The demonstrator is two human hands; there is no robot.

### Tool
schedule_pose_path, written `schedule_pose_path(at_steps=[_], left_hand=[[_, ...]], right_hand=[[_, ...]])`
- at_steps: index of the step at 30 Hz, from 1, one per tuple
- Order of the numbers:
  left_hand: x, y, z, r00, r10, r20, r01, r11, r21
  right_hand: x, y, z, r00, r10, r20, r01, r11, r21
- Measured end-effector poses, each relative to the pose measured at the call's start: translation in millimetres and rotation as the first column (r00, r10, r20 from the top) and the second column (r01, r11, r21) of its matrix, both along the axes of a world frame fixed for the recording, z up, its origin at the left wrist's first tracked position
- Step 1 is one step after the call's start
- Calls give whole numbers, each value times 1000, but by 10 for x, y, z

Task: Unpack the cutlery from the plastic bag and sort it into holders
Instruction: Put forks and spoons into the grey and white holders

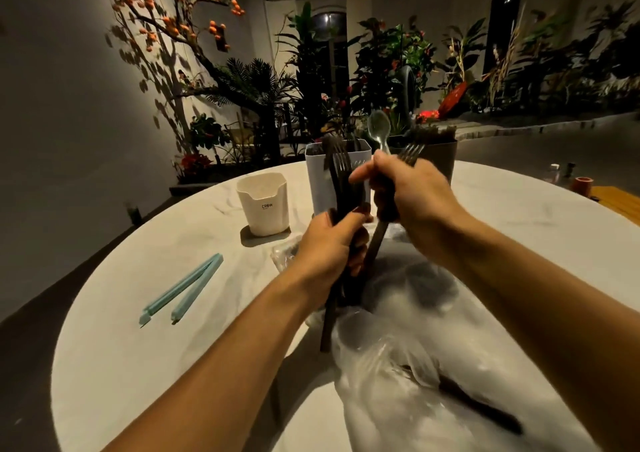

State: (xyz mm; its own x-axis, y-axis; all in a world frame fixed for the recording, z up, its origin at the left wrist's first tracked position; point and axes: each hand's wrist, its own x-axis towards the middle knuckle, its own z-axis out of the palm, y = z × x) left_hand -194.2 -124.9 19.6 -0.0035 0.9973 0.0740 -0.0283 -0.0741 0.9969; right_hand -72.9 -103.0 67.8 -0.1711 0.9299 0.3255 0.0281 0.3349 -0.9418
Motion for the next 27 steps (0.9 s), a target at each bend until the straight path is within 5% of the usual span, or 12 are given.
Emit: schedule_pose_path(at_steps=[3,10,16,27], left_hand=[[-3,-10,-151,994,104,34,-103,994,-33],[-92,43,-213,981,56,188,-60,998,13],[-77,78,-238,992,95,83,-97,995,15],[-138,35,-128,972,-26,236,-17,983,182]], right_hand=[[-89,68,-260,998,20,53,-26,993,119],[-87,115,-471,994,16,107,-41,970,240],[4,104,-582,979,119,165,-135,987,91],[-30,6,-510,956,284,69,-287,957,36]])
